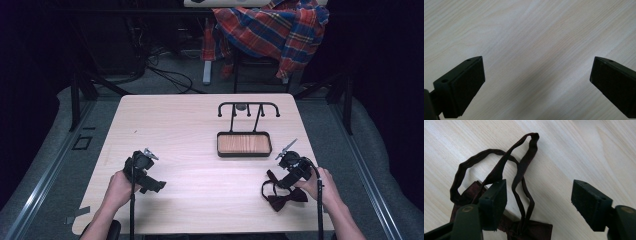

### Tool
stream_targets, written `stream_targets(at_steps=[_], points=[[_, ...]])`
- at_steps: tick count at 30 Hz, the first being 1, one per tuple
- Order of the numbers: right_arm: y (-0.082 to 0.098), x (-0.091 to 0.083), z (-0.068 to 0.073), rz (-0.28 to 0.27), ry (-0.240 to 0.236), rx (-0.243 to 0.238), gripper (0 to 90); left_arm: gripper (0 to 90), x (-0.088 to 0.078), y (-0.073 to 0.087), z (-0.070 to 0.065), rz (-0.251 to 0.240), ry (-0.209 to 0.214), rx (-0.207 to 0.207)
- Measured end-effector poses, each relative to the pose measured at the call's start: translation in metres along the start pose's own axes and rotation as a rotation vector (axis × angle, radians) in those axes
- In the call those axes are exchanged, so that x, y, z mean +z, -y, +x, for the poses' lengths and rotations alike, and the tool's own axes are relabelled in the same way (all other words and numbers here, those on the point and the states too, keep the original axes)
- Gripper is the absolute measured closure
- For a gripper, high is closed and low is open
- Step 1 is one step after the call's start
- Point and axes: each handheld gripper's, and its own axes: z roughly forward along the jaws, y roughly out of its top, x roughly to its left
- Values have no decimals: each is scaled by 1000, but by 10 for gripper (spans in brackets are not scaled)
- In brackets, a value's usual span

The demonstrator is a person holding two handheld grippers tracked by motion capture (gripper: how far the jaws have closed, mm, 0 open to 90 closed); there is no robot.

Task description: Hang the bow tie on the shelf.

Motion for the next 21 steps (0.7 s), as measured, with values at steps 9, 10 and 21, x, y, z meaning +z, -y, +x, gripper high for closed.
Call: stream_targets(at_steps=[9,10,21], points=[[-9,9,4,29,-25,-25,465,0,1,0,0,1,-1,2],[-9,11,6,16,-29,-17,469,0,1,0,0,1,-1,3],[-20,21,16,69,3,-90,546,0,1,0,0,4,1,6]])
